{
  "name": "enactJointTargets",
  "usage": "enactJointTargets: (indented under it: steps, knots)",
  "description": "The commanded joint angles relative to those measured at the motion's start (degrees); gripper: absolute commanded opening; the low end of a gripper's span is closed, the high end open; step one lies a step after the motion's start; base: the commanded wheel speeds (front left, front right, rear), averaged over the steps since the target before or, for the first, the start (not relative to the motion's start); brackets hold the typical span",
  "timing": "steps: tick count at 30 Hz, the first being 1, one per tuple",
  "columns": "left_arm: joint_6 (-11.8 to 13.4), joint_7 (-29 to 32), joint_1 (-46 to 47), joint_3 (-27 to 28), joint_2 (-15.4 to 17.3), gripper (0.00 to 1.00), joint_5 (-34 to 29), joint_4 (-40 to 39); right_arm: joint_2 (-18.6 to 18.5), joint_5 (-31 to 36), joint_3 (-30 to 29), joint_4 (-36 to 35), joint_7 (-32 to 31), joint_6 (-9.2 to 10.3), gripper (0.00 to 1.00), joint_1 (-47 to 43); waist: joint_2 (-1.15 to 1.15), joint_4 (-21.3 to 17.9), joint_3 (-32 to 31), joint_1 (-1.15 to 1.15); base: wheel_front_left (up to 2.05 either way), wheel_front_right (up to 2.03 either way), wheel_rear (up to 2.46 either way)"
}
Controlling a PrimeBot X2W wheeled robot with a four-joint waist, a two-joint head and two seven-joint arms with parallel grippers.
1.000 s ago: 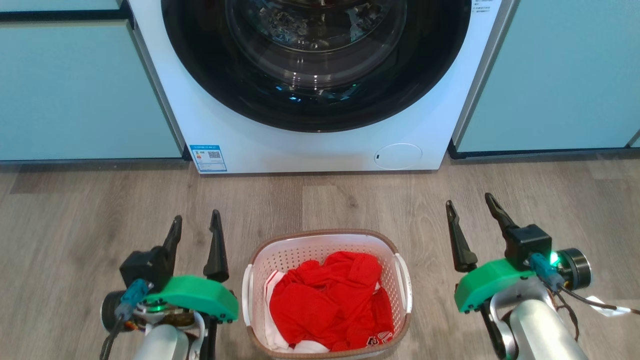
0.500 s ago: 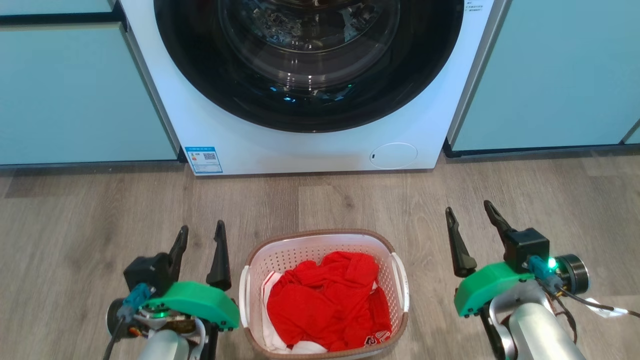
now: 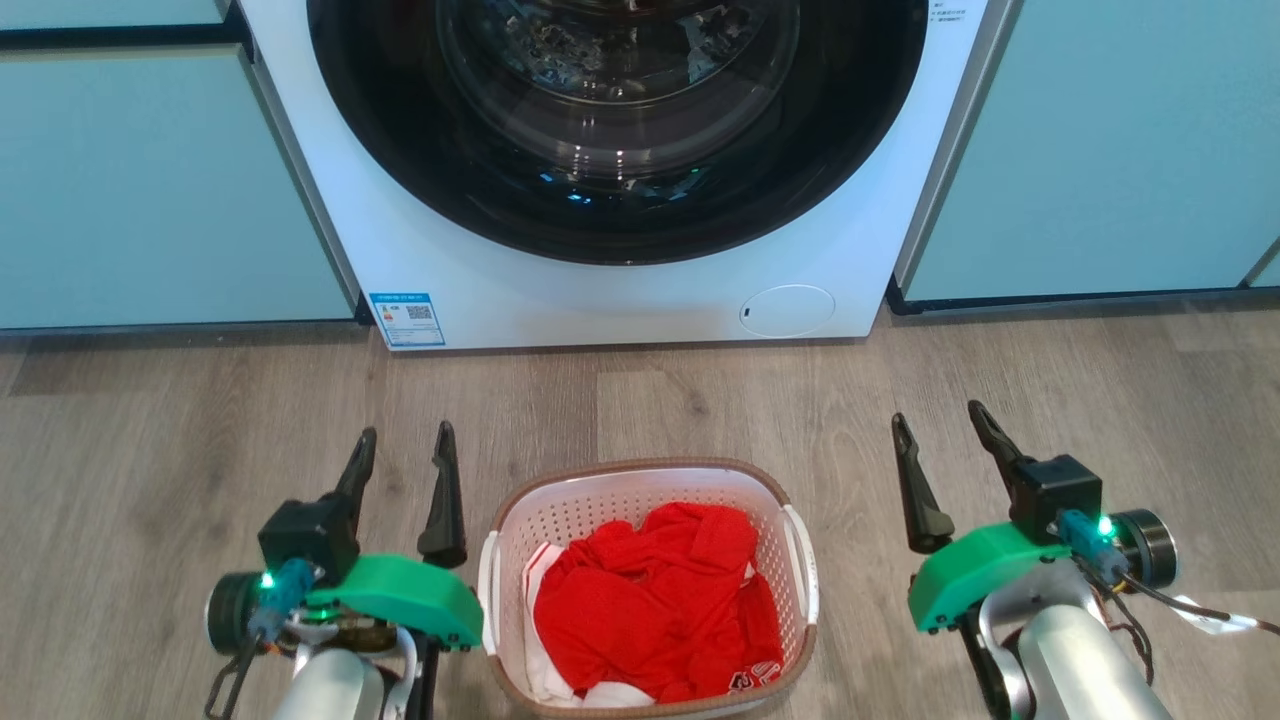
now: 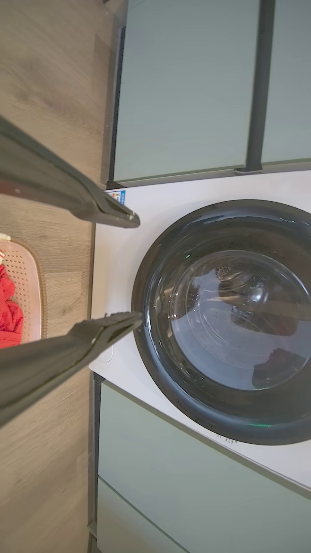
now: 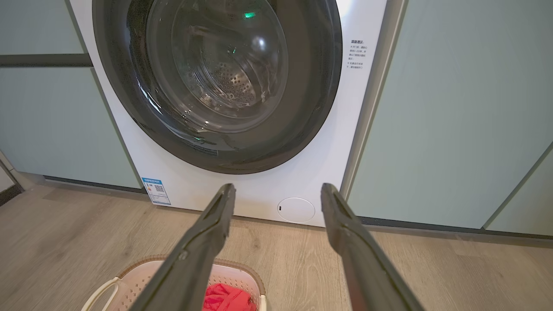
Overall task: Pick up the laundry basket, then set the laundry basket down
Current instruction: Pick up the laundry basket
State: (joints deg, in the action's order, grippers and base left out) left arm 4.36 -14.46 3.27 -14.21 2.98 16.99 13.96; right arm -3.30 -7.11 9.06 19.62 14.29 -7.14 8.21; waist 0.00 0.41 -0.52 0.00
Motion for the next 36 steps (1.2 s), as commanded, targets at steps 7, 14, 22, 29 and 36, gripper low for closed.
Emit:
enactJointTargets:
  steps: [7,14,22,29,36]
  knots:
    - [1.84,-0.54,1.69,1.48,-0.10,1.00,-2.31,-4.33,0.42,-0.22,1.56,-1.35,0.71,-0.35,1.00,3.21,0.00,0.13,0.11,0.00,0.00,0.00,0.00]
    - [2.02,-0.54,1.39,1.29,-0.10,1.00,-2.33,-4.17,0.42,-0.62,1.56,-1.40,0.71,-0.35,1.00,3.18,0.00,0.20,0.32,0.00,0.00,0.00,0.00]
    - [1.58,-0.54,1.55,0.93,-0.10,1.00,-1.03,-1.17,0.39,-0.41,1.59,-0.76,0.71,-0.35,1.00,3.41,0.00,-0.15,2.36,0.00,0.00,0.00,0.00]
    - [1.65,-0.54,4.46,0.64,-0.10,1.00,0.46,2.85,-0.11,0.91,1.26,3.89,0.71,-0.35,1.00,6.75,0.00,-0.41,9.17,0.00,0.00,0.00,0.00]
    - [0.74,-0.54,9.16,0.84,-0.10,1.00,0.55,7.53,-0.59,1.32,1.80,10.08,0.71,-0.35,1.00,12.14,0.00,-0.55,17.89,0.00,0.00,0.00,0.00]
